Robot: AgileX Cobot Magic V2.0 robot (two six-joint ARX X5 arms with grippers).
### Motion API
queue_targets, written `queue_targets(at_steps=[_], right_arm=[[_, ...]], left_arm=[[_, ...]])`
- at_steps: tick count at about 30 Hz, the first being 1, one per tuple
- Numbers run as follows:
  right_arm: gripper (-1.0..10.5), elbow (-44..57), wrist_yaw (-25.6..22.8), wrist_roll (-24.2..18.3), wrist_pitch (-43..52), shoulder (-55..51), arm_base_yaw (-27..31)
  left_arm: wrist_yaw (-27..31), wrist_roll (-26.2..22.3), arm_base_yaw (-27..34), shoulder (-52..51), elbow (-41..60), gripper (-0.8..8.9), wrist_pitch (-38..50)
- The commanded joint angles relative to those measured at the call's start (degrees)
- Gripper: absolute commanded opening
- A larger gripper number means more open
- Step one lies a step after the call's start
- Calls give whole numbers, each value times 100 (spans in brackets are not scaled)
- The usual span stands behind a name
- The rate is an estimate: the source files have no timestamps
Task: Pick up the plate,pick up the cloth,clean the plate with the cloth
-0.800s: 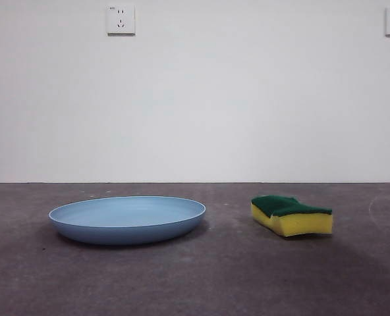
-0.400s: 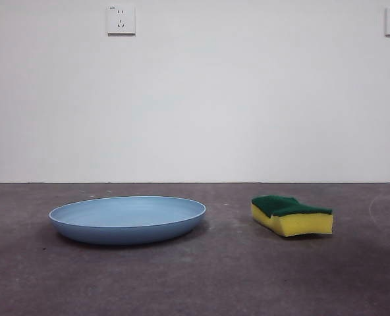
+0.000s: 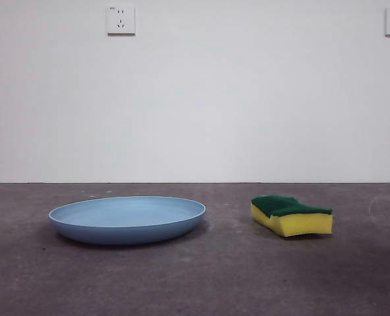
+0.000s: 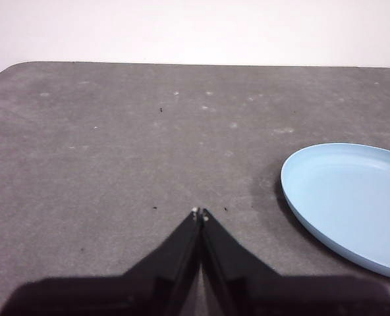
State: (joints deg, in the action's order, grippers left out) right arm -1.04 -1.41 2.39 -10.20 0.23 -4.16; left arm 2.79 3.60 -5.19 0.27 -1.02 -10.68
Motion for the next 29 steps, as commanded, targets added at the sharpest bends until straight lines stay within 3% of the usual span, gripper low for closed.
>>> queue_targets(at_steps=[1,4,29], right_arm=[[1,68,203,92,-15,-20,-4],[1,66,437,190,-15,-17,-4],[1,66,407,186,-15,-17,-2]], left_arm=[[0,-61,20,-17,61,-3,-11],[2,-61,20,-17,61,-3,-11],[2,-61,20,-17,61,-3,-11]])
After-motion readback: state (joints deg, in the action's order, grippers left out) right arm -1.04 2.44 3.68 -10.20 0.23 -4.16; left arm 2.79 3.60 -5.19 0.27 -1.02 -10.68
